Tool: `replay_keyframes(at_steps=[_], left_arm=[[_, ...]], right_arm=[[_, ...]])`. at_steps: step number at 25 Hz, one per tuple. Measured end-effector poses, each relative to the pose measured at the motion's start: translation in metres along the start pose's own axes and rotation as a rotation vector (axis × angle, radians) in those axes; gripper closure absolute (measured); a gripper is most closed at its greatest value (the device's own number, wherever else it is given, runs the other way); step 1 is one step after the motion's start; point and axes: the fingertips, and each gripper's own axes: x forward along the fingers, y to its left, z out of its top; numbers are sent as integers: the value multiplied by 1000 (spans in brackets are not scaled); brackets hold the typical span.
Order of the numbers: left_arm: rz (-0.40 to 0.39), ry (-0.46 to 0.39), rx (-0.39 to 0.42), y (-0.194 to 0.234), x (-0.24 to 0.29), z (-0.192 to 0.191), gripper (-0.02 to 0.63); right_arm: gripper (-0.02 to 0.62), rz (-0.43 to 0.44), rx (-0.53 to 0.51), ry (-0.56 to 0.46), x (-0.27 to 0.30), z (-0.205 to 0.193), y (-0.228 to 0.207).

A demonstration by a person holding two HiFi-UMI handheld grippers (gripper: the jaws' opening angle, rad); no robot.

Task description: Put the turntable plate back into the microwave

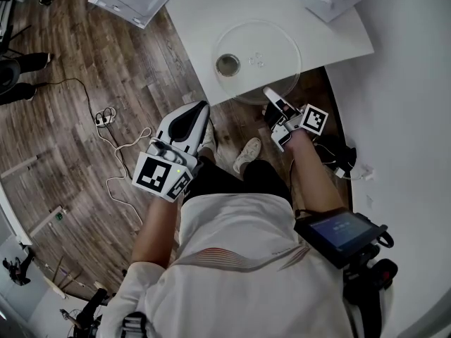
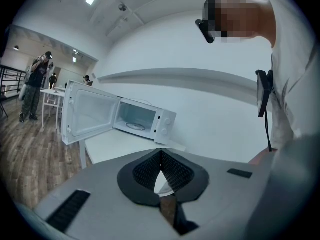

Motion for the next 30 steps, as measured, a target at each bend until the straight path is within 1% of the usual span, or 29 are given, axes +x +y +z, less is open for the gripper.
replay_keyframes(at_steps=[5, 6, 13, 24, 30], left_arm=[[-3, 3, -4, -2, -1, -2, 595], [-4, 3, -5, -2, -1, -3, 595], [-8, 5, -8, -3, -2, -4, 595], [-17, 18, -10, -1, -3, -9, 595], [-10, 4, -6, 9, -5, -3, 595]], right_arm=[[539, 26, 42, -14, 3, 1, 4], [559, 30, 50, -19, 3, 1, 4], [566, 42, 95, -46, 3, 1, 4], [568, 69, 17, -69, 3, -3, 16], [568, 87, -25, -90, 5, -2, 47]])
